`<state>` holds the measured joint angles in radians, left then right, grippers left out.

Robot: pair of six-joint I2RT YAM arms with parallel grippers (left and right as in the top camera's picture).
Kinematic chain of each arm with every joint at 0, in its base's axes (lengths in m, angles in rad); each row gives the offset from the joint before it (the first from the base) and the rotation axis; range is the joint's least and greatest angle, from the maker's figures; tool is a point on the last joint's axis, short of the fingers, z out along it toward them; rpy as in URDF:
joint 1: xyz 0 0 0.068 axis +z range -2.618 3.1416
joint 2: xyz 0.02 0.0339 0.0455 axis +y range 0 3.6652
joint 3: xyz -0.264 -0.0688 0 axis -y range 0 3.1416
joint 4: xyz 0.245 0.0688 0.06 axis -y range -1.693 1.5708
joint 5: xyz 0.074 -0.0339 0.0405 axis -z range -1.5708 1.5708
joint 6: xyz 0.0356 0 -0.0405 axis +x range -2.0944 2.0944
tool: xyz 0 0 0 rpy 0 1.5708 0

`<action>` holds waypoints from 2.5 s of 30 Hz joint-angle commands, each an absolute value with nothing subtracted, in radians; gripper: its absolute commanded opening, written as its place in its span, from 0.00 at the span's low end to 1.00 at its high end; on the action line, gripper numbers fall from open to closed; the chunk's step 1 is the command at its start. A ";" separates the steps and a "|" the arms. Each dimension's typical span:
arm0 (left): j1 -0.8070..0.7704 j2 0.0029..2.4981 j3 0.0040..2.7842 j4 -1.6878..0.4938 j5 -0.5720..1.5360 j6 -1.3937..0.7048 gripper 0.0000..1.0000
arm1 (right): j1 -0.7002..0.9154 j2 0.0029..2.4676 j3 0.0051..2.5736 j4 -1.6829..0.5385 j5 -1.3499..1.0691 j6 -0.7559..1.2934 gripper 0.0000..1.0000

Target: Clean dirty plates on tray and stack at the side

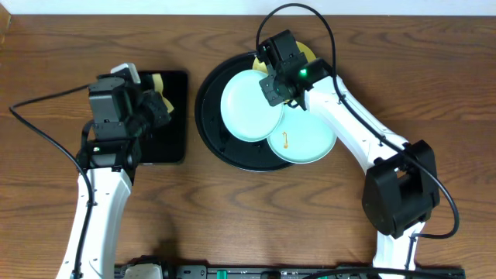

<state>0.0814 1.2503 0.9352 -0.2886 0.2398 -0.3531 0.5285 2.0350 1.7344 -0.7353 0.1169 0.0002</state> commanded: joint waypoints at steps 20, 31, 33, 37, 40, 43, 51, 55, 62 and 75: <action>0.159 1.261 0.940 -0.408 0.284 -0.455 0.08 | 0.880 2.003 1.886 -0.566 0.923 -0.630 0.01; 0.159 1.261 0.940 -0.426 0.285 -0.455 0.08 | 0.907 2.003 1.886 -0.525 0.991 -0.698 0.01; 0.159 1.261 0.940 -0.426 0.293 -0.455 0.08 | 0.909 2.003 1.886 -0.523 0.991 -0.697 0.01; 0.157 1.261 0.940 -0.429 0.391 -0.455 0.08 | 0.911 2.003 1.886 -0.529 0.991 -0.644 0.01; 0.151 1.261 0.940 -0.447 0.478 -0.455 0.08 | 0.908 2.003 1.886 -0.565 0.986 -0.508 0.01; 0.136 1.261 0.940 -0.478 0.498 -0.454 0.08 | 0.892 2.003 1.886 -0.641 0.912 -0.367 0.01; 0.062 1.261 0.940 -0.469 0.505 -0.449 0.08 | 0.760 2.003 1.886 -0.913 0.463 -0.028 0.01; 0.014 1.261 0.940 -0.434 0.505 -0.447 0.08 | 0.660 2.003 1.886 -0.980 0.183 0.021 0.01; -0.047 1.290 0.950 -0.429 0.510 -0.471 0.07 | 0.512 2.003 1.885 -1.044 -0.047 0.135 0.01; -0.139 1.557 1.337 -0.889 0.655 -0.340 0.07 | 0.505 2.003 1.821 -0.998 0.048 0.169 0.01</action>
<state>-0.1177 1.5181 1.2293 -0.8406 0.6235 -0.4156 0.4976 2.0300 1.8526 -1.0042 0.0273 0.1303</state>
